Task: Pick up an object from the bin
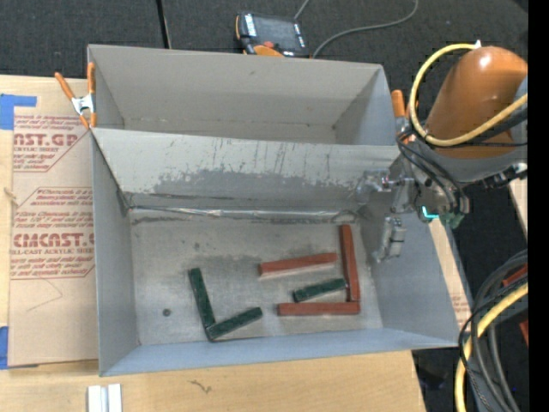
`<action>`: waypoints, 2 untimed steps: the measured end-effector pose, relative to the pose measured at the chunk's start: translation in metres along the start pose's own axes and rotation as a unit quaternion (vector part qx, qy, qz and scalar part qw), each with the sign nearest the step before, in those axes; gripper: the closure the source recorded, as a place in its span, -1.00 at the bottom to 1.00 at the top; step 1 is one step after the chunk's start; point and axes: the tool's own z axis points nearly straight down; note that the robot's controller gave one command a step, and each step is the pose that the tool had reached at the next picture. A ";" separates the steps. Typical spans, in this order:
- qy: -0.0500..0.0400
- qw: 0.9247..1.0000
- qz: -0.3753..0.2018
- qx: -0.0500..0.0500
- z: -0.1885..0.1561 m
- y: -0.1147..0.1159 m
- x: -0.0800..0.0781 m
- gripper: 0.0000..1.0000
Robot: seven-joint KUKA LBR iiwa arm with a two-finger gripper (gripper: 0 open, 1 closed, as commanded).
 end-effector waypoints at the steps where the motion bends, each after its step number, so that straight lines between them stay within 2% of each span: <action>1: -0.002 0.993 -0.116 0.000 0.145 0.024 0.048 -1.00; 2: -0.004 0.993 -0.116 0.001 0.142 0.024 0.046 1.00</action>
Offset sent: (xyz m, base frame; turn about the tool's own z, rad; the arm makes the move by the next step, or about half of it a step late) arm -0.0480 0.0231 -0.1425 -0.2316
